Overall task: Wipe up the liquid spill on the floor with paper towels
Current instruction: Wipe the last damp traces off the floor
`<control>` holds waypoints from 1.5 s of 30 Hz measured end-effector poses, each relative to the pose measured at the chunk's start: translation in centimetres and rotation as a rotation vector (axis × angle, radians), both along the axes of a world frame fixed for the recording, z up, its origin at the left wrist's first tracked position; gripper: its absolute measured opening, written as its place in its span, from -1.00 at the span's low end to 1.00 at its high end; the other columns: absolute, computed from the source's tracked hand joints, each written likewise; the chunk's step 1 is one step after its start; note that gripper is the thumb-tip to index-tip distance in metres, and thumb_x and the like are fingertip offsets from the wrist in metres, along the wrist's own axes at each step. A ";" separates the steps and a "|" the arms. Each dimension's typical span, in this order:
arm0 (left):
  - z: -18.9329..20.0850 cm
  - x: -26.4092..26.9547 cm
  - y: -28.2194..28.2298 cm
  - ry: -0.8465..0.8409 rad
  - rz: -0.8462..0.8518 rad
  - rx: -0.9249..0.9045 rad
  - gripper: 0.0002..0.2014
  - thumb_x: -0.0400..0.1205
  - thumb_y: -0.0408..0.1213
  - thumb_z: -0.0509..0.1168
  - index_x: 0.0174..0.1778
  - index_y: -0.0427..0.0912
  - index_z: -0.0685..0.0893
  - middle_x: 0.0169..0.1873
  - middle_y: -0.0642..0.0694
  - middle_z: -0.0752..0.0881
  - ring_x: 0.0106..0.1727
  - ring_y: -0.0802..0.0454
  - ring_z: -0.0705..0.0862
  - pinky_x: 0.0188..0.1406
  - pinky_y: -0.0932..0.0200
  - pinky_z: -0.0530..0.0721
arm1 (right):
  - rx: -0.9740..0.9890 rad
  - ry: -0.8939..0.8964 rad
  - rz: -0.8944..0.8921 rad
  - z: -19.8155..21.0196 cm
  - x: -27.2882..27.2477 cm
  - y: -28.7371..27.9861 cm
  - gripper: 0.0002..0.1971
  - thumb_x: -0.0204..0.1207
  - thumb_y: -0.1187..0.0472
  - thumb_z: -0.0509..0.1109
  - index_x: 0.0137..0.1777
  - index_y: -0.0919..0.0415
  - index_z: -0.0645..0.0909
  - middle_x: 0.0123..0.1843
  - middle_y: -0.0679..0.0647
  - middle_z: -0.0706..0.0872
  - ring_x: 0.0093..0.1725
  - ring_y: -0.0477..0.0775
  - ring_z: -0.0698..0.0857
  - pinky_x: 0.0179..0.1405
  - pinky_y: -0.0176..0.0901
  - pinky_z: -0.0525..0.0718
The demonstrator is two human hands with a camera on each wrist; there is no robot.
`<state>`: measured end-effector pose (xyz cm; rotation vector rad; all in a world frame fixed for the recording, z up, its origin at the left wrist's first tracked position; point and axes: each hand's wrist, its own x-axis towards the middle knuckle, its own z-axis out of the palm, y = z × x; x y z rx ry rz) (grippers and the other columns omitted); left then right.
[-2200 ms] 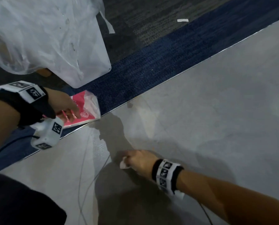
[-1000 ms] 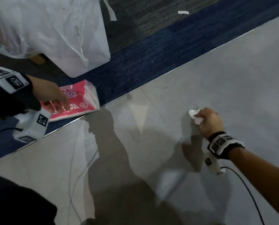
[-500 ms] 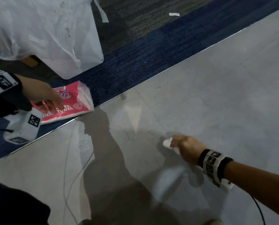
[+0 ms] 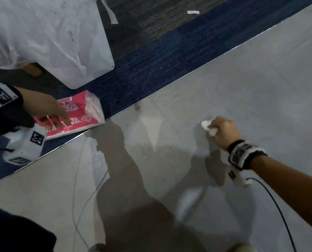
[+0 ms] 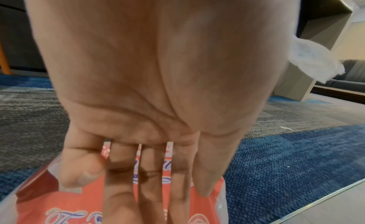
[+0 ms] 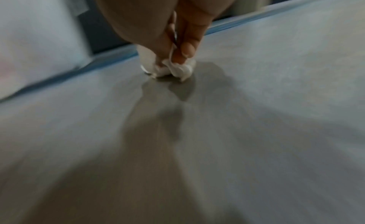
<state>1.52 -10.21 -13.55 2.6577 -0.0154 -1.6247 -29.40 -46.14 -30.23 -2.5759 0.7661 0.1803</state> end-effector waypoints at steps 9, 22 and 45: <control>0.8 0.1 0.8 -0.024 0.002 0.023 -0.83 0.64 -0.35 0.30 -0.12 -0.39 0.72 -0.49 -0.21 0.69 -0.73 0.08 0.55 -0.80 0.39 0.49 | 0.398 0.121 0.646 1.0 6.5 18.8 -0.83 0.49 0.33 0.35 0.05 0.17 0.67 -0.04 0.06 0.65 -0.10 0.14 0.67 -0.06 -0.10 0.60; 1.3 -1.5 -0.5 -0.030 0.021 0.000 -0.84 0.67 -0.42 0.23 -0.07 -0.42 0.68 -0.42 -0.25 0.63 -0.82 0.14 0.52 -0.87 0.43 0.42 | 0.282 0.107 0.503 0.5 15.4 22.9 -0.75 0.57 0.22 0.28 0.19 0.24 0.65 0.21 0.22 0.70 0.16 0.30 0.69 0.21 0.08 0.63; 0.9 -1.5 -1.7 -0.044 -0.008 -0.007 -0.83 0.65 -0.38 0.25 0.04 -0.37 0.70 -0.35 -0.21 0.66 -0.76 0.15 0.51 -0.83 0.45 0.37 | 0.406 0.146 0.741 0.9 12.4 20.0 -0.81 0.50 0.20 0.37 0.07 0.17 0.71 0.16 0.15 0.71 0.14 0.23 0.69 0.08 -0.07 0.60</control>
